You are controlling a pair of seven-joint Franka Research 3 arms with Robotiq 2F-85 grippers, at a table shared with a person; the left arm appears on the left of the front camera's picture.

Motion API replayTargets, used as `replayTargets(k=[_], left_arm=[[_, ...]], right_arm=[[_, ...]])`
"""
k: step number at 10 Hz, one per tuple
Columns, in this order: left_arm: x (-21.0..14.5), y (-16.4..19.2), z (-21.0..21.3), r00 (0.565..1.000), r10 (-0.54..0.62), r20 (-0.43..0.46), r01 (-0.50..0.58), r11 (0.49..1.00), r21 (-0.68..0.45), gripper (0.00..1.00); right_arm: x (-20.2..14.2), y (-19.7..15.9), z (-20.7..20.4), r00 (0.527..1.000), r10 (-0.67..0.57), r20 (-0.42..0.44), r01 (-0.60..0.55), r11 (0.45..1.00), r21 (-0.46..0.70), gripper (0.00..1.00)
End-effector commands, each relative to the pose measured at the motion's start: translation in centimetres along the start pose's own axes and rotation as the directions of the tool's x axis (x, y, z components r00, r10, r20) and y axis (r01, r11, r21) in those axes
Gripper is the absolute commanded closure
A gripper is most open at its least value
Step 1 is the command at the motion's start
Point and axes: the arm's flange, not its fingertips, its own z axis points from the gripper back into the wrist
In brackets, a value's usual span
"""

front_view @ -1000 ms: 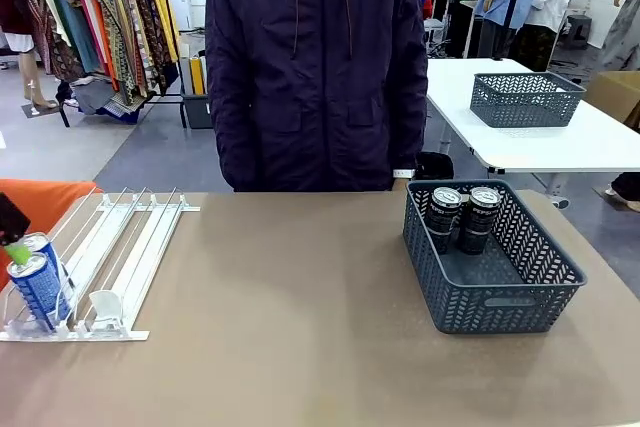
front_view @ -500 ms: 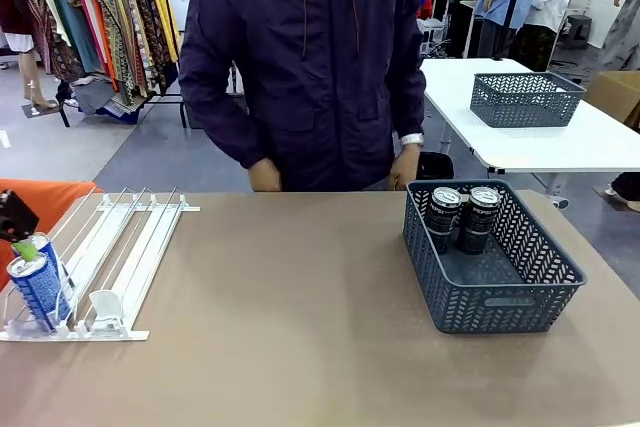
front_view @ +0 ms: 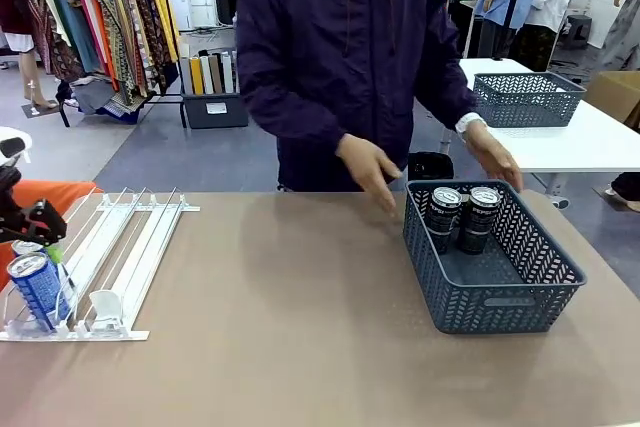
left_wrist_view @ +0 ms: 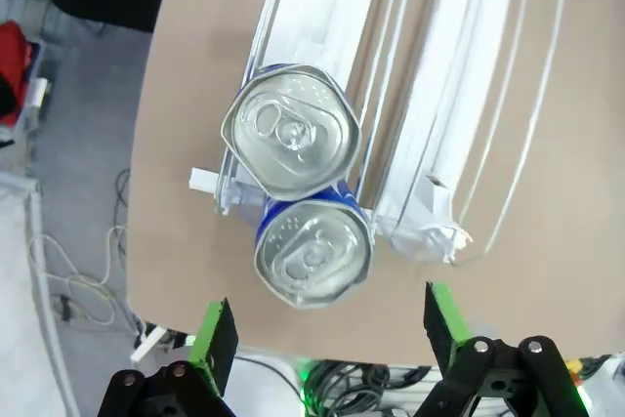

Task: Retrieve and store the cans from the dispenser.
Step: Pick up one can from the Automatic Can Dispenser and place it in the middle of the table.

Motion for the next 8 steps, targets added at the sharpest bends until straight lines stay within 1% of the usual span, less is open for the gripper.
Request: replayTargets(k=[1, 3, 5, 6, 8], left_arm=[[-1.3, 0.3, -3.1, 0.999, 0.039, -0.028, -0.038, 0.998, 0.041, 0.0], [-1.0, 0.2, -4.3, 0.997, 0.057, -0.049, -0.055, 0.997, 0.051, 0.0], [-0.4, 0.3, -4.7, 0.997, 0.062, -0.035, -0.06, 0.997, 0.05, 0.0], [-0.2, 0.4, -4.7, 0.998, 0.069, -0.01, -0.068, 0.996, 0.063, 0.0], [-0.1, 0.3, -4.8, 0.998, 0.065, -0.008, -0.065, 0.996, 0.054, 0.0]], right_arm=[[0.3, 0.5, -0.3, 1.0, -0.009, 0.021, 0.008, 1.0, 0.015, 0.0], [0.3, 0.5, -0.3, 1.0, -0.009, 0.021, 0.008, 1.0, 0.015, 0.0], [0.3, 0.5, -0.3, 1.0, -0.009, 0.021, 0.008, 1.0, 0.015, 0.0], [0.3, 0.5, -0.3, 1.0, -0.009, 0.021, 0.008, 1.0, 0.015, 0.0], [0.3, 0.5, -0.3, 1.0, -0.009, 0.021, 0.008, 1.0, 0.015, 0.0]])
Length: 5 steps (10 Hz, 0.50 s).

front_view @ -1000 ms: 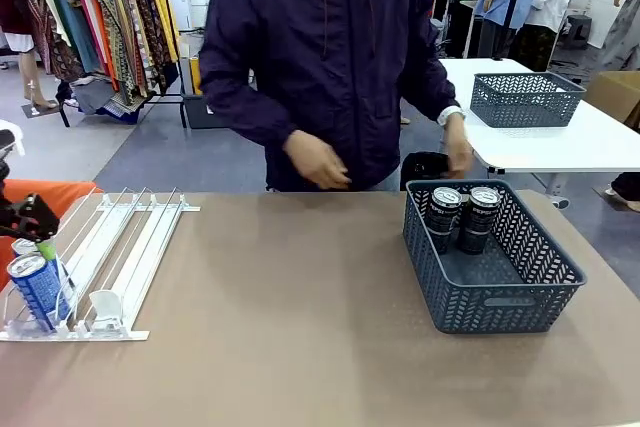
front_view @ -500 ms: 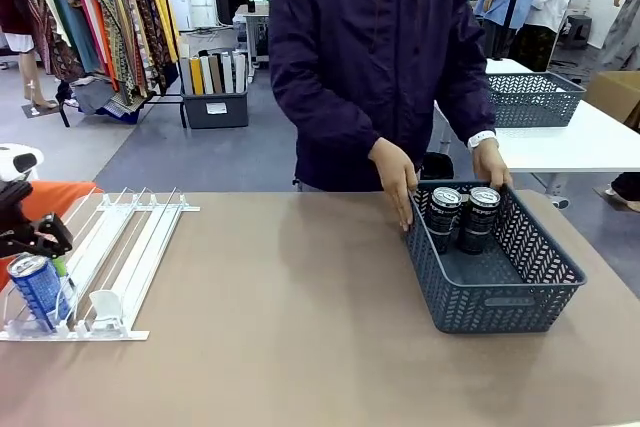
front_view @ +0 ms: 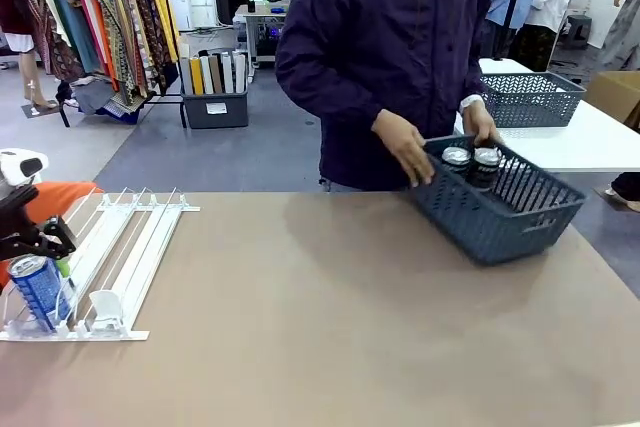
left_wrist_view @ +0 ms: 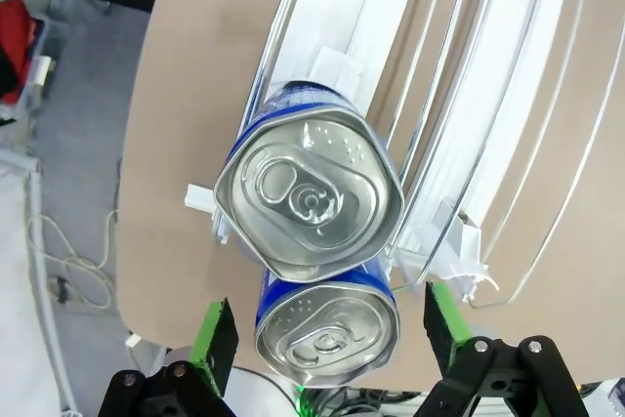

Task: Retrieve and store the cans from the dispenser.
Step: Pick up one can from the Automatic Can Dispenser and place it in the middle of the table.

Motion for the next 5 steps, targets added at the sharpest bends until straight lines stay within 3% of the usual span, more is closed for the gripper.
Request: replayTargets(k=[1, 2, 5], left_arm=[[-1.68, 0.36, -1.29, 1.0, 0.014, 0.028, -0.015, 0.999, 0.037, 0.59], [-1.68, 0.36, -1.19, 1.0, 0.013, 0.018, -0.013, 0.999, 0.035, 1.0], [-1.6, 0.46, -1.05, 0.999, 0.015, 0.034, -0.016, 0.999, 0.029, 1.0]], right_arm=[[0.32, 0.47, -0.27, 1.0, -0.009, 0.021, 0.008, 1.0, 0.015, 0.0], [0.32, 0.47, -0.27, 1.0, -0.009, 0.021, 0.008, 1.0, 0.015, 0.0], [0.32, 0.47, -0.27, 1.0, -0.009, 0.021, 0.008, 1.0, 0.015, 0.0]])
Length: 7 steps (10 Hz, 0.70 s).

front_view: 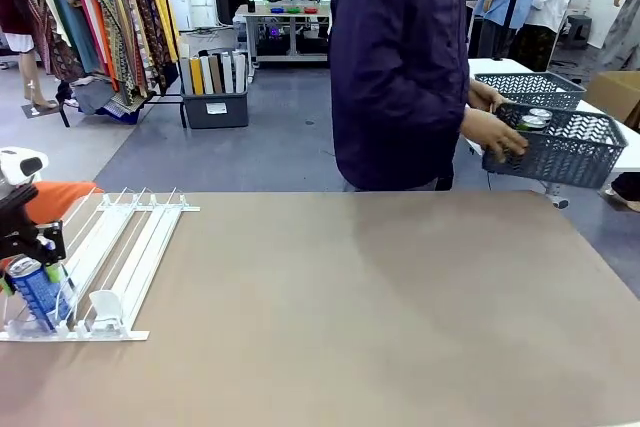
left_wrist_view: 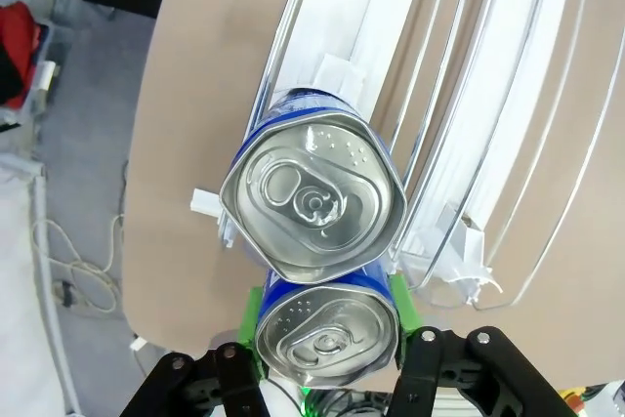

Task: Retrieve and store the cans from the dispenser.
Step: Pick up one can from the Automatic Can Dispenser and place it in the middle of the table.

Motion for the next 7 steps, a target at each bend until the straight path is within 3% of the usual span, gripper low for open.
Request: replayTargets(k=[1, 5, 7], left_arm=[[-1.7, 0.4, -1.1, 0.999, 0.023, 0.029, -0.023, 1.0, 0.018, 1.0], [-2.5, -0.3, 0.1, 0.999, -0.02, 0.05, 0.019, 1.0, 0.009, 1.0], [-4.6, -0.4, 4.6, 0.992, -0.086, 0.088, 0.081, 0.995, 0.052, 1.0]], right_arm=[[0.3, 0.5, -0.3, 1.0, -0.009, 0.021, 0.008, 1.0, 0.015, 0.0], [0.3, 0.5, -0.3, 1.0, -0.009, 0.021, 0.008, 1.0, 0.015, 0.0], [0.3, 0.5, -0.3, 1.0, -0.009, 0.021, 0.008, 1.0, 0.015, 0.0]])
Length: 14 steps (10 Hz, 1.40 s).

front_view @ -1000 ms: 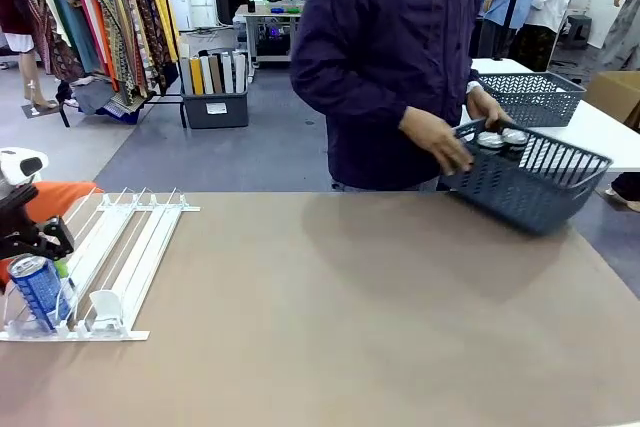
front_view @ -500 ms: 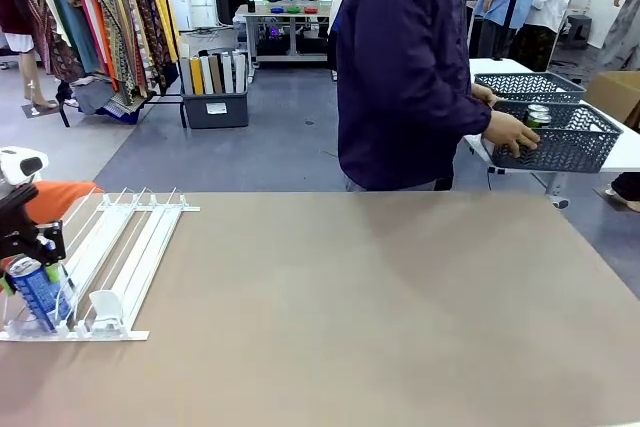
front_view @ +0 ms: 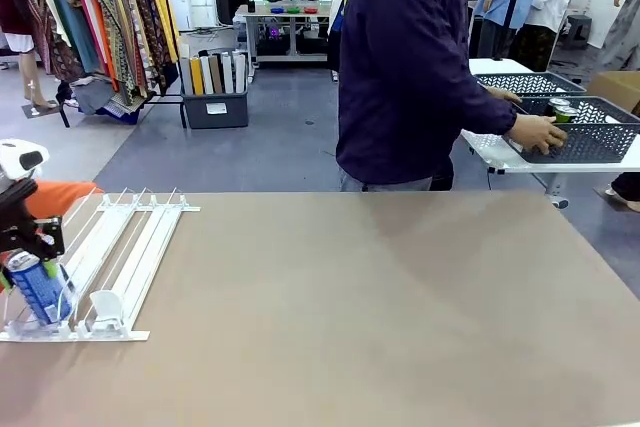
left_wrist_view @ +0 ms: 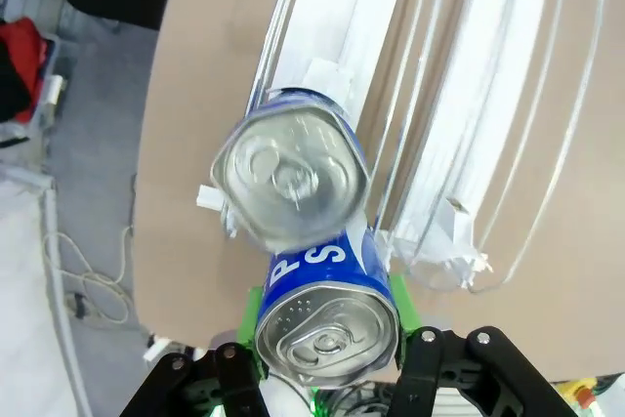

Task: Retrieve and store the cans from the dispenser.
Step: Pick up one can from the Automatic Can Dispenser and place it in the middle of the table.

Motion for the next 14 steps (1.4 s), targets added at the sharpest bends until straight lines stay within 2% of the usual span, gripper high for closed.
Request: replayTargets(k=[1, 4, 5, 6, 7, 8, 9, 14], left_arm=[[-4.7, 0.4, 6.6, 0.991, -0.075, 0.107, 0.072, 0.997, 0.03, 1.0], [-8.6, 1.2, 17.1, 0.955, -0.134, 0.263, 0.147, 0.989, -0.029, 1.0], [-9.7, 2.1, 19.7, 0.924, -0.179, 0.339, 0.212, 0.975, -0.064, 1.0], [-10.5, 3.0, 20.9, 0.908, -0.202, 0.366, 0.247, 0.966, -0.081, 1.0], [-11.0, 4.1, 21.3, 0.899, -0.212, 0.384, 0.277, 0.953, -0.122, 1.0], [-11.2, 5.3, 20.9, 0.904, -0.231, 0.36, 0.309, 0.934, -0.177, 1.0], [-11.7, 3.2, 22.3, 0.908, -0.185, 0.377, 0.224, 0.973, -0.062, 1.0], [-11.7, 3.3, 21.7, 0.907, -0.204, 0.367, 0.243, 0.968, -0.063, 1.0]], right_arm=[[0.3, 0.5, -0.3, 1.0, -0.008, 0.021, 0.008, 1.0, 0.015, 0.0], [0.3, 0.5, -0.3, 1.0, -0.008, 0.021, 0.008, 1.0, 0.015, 0.0], [0.3, 0.5, -0.3, 1.0, -0.008, 0.021, 0.008, 1.0, 0.015, 0.0], [0.3, 0.5, -0.3, 1.0, -0.008, 0.021, 0.008, 1.0, 0.015, 0.0], [0.3, 0.5, -0.3, 1.0, -0.008, 0.021, 0.008, 1.0, 0.015, 0.0], [0.3, 0.5, -0.3, 1.0, -0.008, 0.021, 0.008, 1.0, 0.015, 0.0], [0.3, 0.5, -0.3, 1.0, -0.008, 0.021, 0.008, 1.0, 0.015, 0.0], [0.3, 0.5, -0.3, 1.0, -0.008, 0.021, 0.008, 1.0, 0.015, 0.0]])
